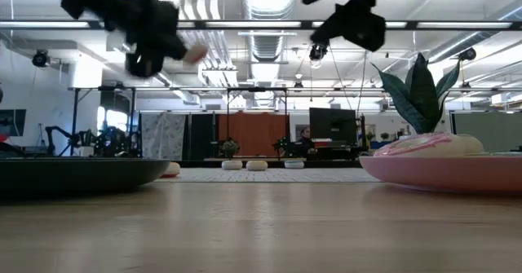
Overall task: Pick & Place donuts
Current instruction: Put the left small pink donut on the black plate
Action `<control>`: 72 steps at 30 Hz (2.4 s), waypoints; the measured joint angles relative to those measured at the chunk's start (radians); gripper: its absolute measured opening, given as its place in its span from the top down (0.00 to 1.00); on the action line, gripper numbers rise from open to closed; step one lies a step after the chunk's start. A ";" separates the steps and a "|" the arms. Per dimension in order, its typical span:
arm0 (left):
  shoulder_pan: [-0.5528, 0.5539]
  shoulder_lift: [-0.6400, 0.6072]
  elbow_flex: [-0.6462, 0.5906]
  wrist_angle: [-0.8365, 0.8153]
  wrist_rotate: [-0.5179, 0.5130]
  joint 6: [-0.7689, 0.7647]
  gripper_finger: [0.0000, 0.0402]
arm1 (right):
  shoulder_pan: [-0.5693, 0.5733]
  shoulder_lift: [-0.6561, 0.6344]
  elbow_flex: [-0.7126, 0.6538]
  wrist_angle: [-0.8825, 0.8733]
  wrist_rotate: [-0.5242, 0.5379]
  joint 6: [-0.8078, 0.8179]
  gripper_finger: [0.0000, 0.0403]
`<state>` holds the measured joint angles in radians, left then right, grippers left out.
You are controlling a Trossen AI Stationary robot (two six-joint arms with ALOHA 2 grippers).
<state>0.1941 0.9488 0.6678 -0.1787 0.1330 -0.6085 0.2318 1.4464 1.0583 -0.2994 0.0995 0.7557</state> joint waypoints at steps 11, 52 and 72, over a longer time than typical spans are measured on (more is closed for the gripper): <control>-0.369 0.008 -0.001 0.168 -0.809 0.200 1.00 | -0.010 0.021 0.091 0.117 0.362 -0.382 0.44; -0.516 0.343 0.196 0.410 -0.990 0.445 0.84 | -0.071 0.205 0.342 0.046 0.417 -0.572 0.79; -0.737 0.120 0.196 -0.389 -0.774 -0.426 0.59 | -0.067 0.354 0.357 -0.030 0.070 -0.620 0.94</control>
<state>-0.5428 1.0692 0.8639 -0.5673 -0.6408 -1.0344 0.1652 1.8004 1.4151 -0.3296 0.1695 0.1361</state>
